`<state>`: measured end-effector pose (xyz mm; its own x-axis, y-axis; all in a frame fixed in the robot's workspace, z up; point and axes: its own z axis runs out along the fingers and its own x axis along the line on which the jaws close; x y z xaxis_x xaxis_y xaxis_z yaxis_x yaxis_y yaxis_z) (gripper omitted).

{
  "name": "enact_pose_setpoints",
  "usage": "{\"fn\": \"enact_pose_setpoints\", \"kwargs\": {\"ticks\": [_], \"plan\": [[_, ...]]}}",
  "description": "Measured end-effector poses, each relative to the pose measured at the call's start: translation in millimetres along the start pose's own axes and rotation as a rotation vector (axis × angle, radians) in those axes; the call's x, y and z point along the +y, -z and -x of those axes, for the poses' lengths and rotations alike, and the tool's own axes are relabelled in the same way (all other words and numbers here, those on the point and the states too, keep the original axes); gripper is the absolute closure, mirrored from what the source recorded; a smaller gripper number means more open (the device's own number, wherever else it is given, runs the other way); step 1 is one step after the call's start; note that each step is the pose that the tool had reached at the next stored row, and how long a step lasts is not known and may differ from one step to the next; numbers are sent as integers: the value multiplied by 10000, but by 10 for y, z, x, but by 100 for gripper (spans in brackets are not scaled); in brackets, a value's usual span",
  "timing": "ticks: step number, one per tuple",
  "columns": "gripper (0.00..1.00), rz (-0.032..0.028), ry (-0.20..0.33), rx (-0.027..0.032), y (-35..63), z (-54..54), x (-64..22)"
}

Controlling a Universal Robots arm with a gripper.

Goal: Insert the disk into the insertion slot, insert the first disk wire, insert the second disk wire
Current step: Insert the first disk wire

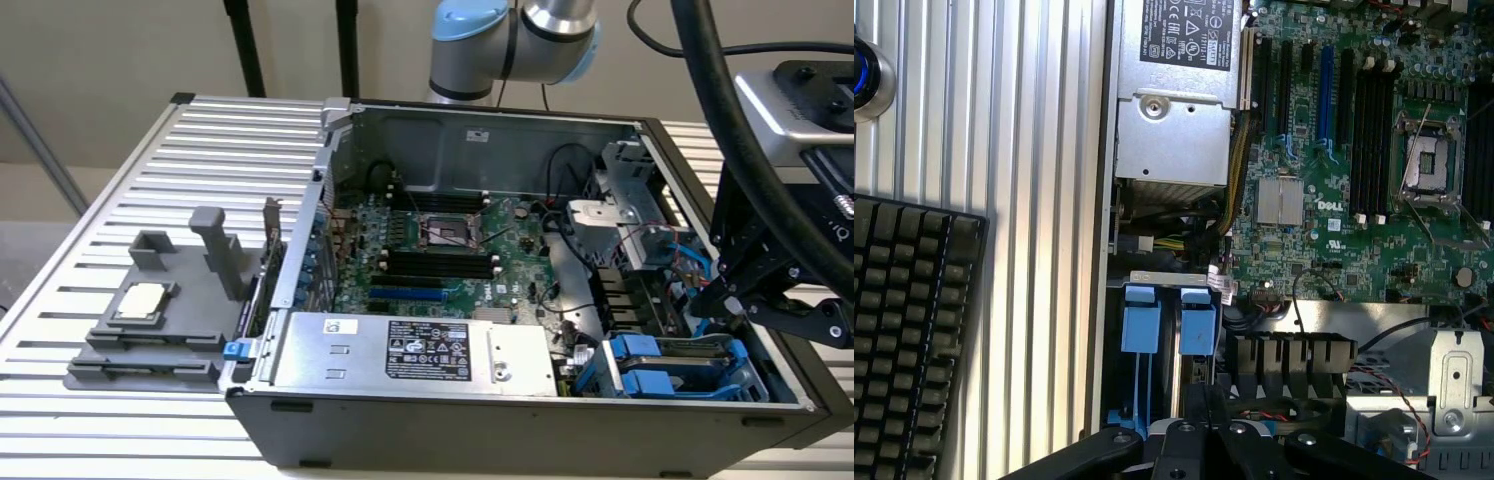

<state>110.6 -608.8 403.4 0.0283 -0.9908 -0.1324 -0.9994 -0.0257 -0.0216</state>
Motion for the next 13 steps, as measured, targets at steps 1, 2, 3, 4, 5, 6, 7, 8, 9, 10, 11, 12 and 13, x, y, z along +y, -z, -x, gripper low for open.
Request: {"fn": "enact_pose_setpoints", "kwargs": {"ticks": [1, 2, 3, 4, 5, 6, 7, 8, 9, 10, 11, 12, 13], "plan": [[87, 1, 0, 0, 0, 0, 0], [87, 0, 0, 1, 0, 0, 0], [87, 0, 0, 1, 0, 0, 0], [87, 0, 0, 0, 0, 0, 0], [87, 0, 0, 0, 0, 0, 0], [87, 0, 0, 1, 0, 0, 0], [87, 0, 0, 0, 0, 0, 0], [87, 0, 0, 0, 0, 0, 0], [87, 0, 0, 0, 0, 0, 0], [87, 0, 0, 1, 0, 0, 0], [87, 0, 0, 0, 0, 0, 0], [87, 0, 0, 0, 0, 0, 0], [87, 0, 0, 0, 0, 0, 0]]}}
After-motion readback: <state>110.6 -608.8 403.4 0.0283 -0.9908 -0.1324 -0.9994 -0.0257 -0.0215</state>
